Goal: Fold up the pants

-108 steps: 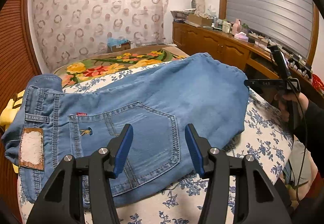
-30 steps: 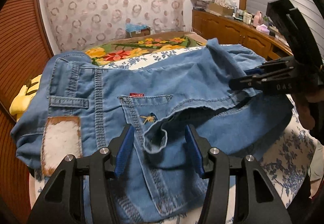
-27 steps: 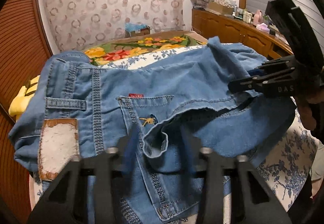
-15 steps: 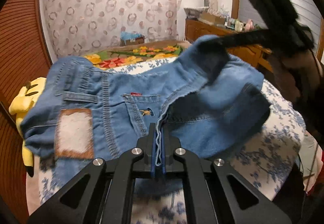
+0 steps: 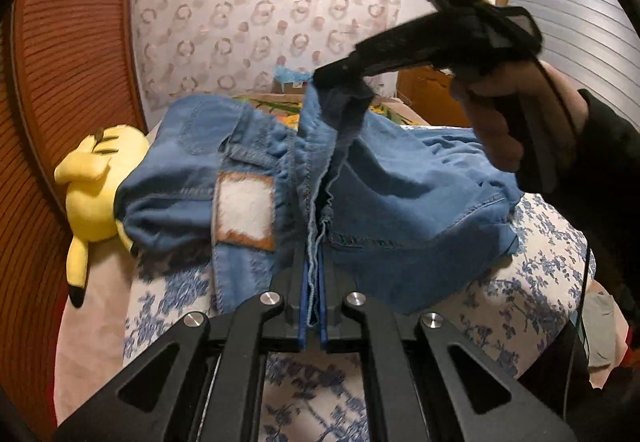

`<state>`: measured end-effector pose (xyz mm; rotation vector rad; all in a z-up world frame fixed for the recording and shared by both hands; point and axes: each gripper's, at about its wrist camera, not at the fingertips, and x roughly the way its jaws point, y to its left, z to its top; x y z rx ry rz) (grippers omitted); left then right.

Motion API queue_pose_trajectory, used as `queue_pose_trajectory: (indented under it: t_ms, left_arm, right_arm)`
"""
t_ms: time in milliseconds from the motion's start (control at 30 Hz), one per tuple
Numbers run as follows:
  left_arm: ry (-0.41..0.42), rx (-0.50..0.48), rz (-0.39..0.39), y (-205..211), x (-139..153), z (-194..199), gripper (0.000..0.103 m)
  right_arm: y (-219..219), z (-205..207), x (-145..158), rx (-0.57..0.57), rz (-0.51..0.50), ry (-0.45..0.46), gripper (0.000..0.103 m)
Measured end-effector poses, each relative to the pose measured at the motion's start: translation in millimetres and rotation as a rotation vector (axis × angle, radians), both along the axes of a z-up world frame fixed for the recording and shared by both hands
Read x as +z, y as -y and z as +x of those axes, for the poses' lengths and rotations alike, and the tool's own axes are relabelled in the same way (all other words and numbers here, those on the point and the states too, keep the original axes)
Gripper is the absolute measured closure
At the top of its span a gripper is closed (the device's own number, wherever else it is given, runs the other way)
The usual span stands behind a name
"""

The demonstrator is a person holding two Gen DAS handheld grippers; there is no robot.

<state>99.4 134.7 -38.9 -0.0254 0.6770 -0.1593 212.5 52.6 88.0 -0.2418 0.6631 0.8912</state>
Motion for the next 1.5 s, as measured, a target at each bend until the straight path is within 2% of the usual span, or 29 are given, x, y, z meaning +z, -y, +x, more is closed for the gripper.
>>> queue_pose_trajectory:
  t_ms: [233, 300, 367, 433, 500, 633, 767, 900, 967, 1067, 1267, 1500]
  left_arm:
    - [-0.018, 0.029, 0.001, -7.4, -7.9, -6.0, 0.098]
    - [-0.020, 0.044, -0.011, -11.8, -8.8, -6.3, 0.098]
    - [-0.021, 0.048, -0.015, -14.8, -8.7, -7.8, 0.098]
    - [-0.022, 0.045, -0.015, -14.9, -9.7, -9.9, 0.098]
    - [-0.024, 0.039, -0.014, -15.3, -9.2, -11.7, 0.098]
    - [-0.034, 0.044, -0.016, -17.7, -12.2, -12.9, 0.098]
    - [-0.044, 0.047, -0.018, -20.3, -14.5, -11.9, 0.097]
    - [-0.038, 0.075, -0.006, -22.1, -9.9, -10.5, 0.090]
    - [-0.028, 0.078, -0.003, -23.4, -6.3, -10.1, 0.073]
    - [-0.012, 0.075, 0.013, -22.9, -2.3, -7.9, 0.056]
    - [-0.009, 0.066, 0.039, -11.9, -2.9, 5.5, 0.055]
    - [-0.021, 0.052, 0.073, 5.9, -5.1, 35.5, 0.055]
  right_arm:
    - [-31.4, 15.2, -2.3, 0.012, -0.004, -0.047, 0.100]
    - [-38.4, 18.7, 0.6, -0.011, -0.004, -0.047, 0.096]
    - [-38.9, 18.9, 0.3, -0.037, -0.011, -0.043, 0.091]
    - [-37.8, 17.0, -2.3, -0.049, -0.034, -0.024, 0.069]
    - [-40.0, 14.5, -6.2, -0.041, -0.065, -0.019, 0.061]
    - [-25.1, 14.2, -8.2, -0.057, -0.083, -0.029, 0.059]
    - [5.7, 13.2, -2.0, -0.068, -0.025, -0.037, 0.059]
    - [43.3, 11.5, 0.5, -0.103, 0.030, -0.033, 0.059]
    - [62.3, 8.4, -3.5, -0.124, 0.022, -0.025, 0.059]
    - [91.1, -1.2, -16.5, -0.155, -0.024, 0.003, 0.059]
    - [140.9, -24.4, -50.8, -0.209, -0.087, 0.009, 0.059]
    - [161.6, -39.2, -87.2, -0.239, -0.115, -0.032, 0.059]
